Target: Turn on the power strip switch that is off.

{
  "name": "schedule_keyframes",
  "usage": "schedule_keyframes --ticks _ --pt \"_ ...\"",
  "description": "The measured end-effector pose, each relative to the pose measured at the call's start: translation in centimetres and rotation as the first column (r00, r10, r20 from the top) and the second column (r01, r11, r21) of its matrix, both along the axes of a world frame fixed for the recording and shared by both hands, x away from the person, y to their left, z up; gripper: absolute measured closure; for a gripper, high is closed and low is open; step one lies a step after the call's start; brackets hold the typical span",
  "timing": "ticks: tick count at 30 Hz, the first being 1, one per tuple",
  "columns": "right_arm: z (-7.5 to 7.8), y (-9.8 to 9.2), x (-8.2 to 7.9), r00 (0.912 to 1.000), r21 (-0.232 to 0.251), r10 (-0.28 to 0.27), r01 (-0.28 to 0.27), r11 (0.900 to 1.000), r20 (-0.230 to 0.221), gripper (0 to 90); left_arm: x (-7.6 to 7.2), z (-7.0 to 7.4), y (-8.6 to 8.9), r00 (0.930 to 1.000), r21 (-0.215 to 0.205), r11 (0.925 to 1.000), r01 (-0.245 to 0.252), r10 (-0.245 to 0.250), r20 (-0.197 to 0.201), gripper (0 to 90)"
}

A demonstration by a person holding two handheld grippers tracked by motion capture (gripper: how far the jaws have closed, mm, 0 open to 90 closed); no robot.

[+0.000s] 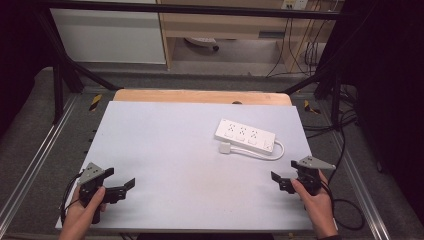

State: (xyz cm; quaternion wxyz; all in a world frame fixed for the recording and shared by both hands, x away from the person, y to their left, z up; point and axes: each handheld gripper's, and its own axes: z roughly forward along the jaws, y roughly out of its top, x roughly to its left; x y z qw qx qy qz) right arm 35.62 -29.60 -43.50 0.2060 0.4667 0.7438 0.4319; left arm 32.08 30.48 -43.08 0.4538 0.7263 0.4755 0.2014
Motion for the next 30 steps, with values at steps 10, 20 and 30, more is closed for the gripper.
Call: schedule_keyframes --ticks 10,20,30 --pt "0.3 0.0 0.0 0.9999 0.009 0.002 -0.002 1.000 0.011 6.1 0.0 0.0 0.0 1.0000 0.001 1.0000 -0.001 0.001 -0.001 7.0" --pt "0.7 0.4 -0.1 0.9994 0.015 0.017 -0.017 1.000 0.029 5.9 0.1 0.0 -0.1 1.0000 0.002 1.0000 -0.004 0.004 -0.004 7.1" --pt "1.2 1.1 0.1 0.9988 0.035 0.031 -0.033 0.999 0.039 4.0 0.0 -0.1 0.0 1.0000 0.006 1.0000 -0.001 0.002 -0.007 7.0"
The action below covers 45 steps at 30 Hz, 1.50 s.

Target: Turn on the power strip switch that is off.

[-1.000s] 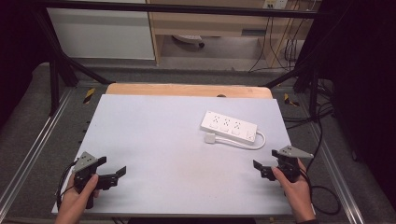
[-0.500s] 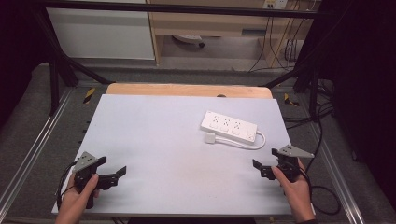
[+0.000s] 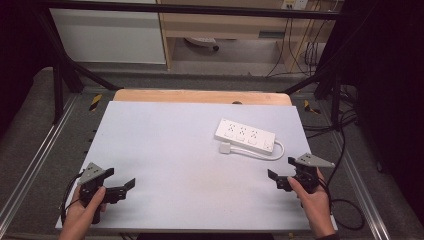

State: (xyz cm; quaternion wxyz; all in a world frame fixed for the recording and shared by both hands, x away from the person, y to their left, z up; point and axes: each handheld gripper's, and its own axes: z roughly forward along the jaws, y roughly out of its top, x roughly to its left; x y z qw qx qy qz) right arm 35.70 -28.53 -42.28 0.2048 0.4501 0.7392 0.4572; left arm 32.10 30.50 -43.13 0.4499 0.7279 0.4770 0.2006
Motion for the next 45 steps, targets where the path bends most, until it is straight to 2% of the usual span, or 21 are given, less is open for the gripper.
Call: schedule_keyframes --ticks 7,17,25,28,35,38,45 --pt "0.7 0.0 0.3 0.9995 0.031 -0.032 0.032 0.999 -0.007 4.7 -0.1 0.0 0.0 1.0000 -0.004 1.0000 -0.004 0.004 0.001 7.0" --pt "1.3 0.5 1.8 0.9995 0.027 -0.031 0.031 0.999 0.007 4.6 0.0 -0.1 0.0 1.0000 0.007 1.0000 0.000 0.000 -0.001 7.0" --pt "2.4 1.3 3.2 0.9985 0.020 -0.044 0.043 0.999 0.033 4.4 0.0 -0.2 0.0 1.0000 0.007 1.0000 -0.001 0.001 -0.004 7.0" --pt "2.8 1.7 3.8 0.9990 -0.006 -0.037 0.038 0.999 0.024 4.7 -0.1 -0.2 0.0 1.0000 0.008 1.0000 -0.002 0.002 -0.004 7.0" --pt "3.3 2.1 5.1 0.9998 -0.023 -0.017 0.017 1.000 -0.007 5.1 0.0 -0.2 0.0 1.0000 0.009 1.0000 0.001 -0.001 -0.004 7.0" --pt "3.3 2.2 5.5 0.9996 -0.020 -0.012 0.012 1.000 -0.024 5.5 0.0 -0.2 0.0 1.0000 0.007 1.0000 -0.001 0.001 -0.004 7.0" --pt "3.3 2.3 6.4 0.9992 -0.024 -0.030 0.030 0.999 -0.026 5.3 0.0 -0.2 0.0 1.0000 0.009 0.9999 -0.004 0.004 -0.008 7.0"
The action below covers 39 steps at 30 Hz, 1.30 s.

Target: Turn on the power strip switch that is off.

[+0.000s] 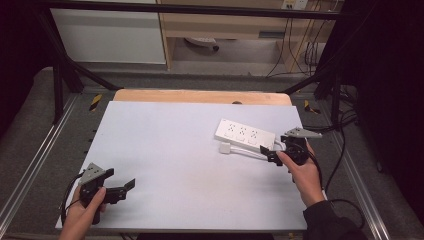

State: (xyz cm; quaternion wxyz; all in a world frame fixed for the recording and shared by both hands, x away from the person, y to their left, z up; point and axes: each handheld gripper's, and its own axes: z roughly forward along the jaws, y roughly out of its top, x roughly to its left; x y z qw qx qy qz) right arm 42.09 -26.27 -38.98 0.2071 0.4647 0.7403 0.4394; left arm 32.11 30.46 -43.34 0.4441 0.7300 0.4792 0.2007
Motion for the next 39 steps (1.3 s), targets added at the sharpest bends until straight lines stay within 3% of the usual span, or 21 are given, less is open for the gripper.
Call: schedule_keyframes --ticks 26,39 --pt "-0.2 1.1 1.8 0.9997 -0.011 -0.022 0.022 1.000 0.006 11.6 0.0 0.0 -0.1 1.0000 0.003 1.0000 0.006 -0.006 -0.004 7.0" --pt "-0.5 1.4 2.3 0.9999 0.013 -0.006 0.005 1.000 0.016 34.6 0.0 -0.1 -0.1 1.0000 0.003 1.0000 0.008 -0.008 -0.005 7.0"
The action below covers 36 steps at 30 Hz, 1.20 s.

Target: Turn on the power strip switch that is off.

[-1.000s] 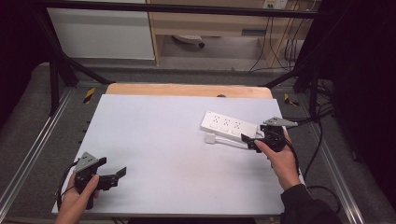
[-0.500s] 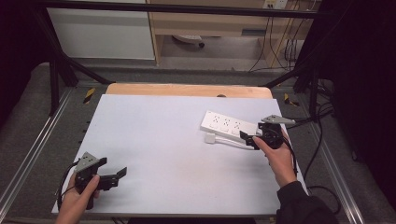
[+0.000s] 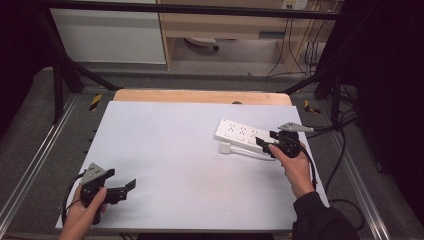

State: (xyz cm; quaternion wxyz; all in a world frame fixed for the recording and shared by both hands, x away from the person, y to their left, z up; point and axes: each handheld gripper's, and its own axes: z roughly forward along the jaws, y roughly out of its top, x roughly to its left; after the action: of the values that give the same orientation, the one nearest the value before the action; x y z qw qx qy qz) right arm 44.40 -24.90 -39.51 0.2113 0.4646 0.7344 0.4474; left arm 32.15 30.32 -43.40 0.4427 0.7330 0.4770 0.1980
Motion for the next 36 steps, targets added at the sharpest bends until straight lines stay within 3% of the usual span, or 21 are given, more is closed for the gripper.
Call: schedule_keyframes --ticks 7,16,36 --pt "-0.2 0.3 0.3 0.9998 0.011 0.004 -0.004 1.000 0.018 52.4 0.0 0.0 0.0 1.0000 -0.002 1.0000 0.002 -0.002 0.000 7.0" --pt "-0.5 0.5 0.9 0.9993 0.055 -0.010 0.008 0.998 0.035 64.2 0.0 0.0 0.0 1.0000 -0.002 1.0000 0.002 -0.002 0.001 7.0" --pt "-1.1 2.3 2.4 0.9987 -0.004 -0.012 0.012 1.000 0.050 81.7 0.0 0.0 0.0 1.0000 0.001 1.0000 0.006 -0.006 0.003 7.0"
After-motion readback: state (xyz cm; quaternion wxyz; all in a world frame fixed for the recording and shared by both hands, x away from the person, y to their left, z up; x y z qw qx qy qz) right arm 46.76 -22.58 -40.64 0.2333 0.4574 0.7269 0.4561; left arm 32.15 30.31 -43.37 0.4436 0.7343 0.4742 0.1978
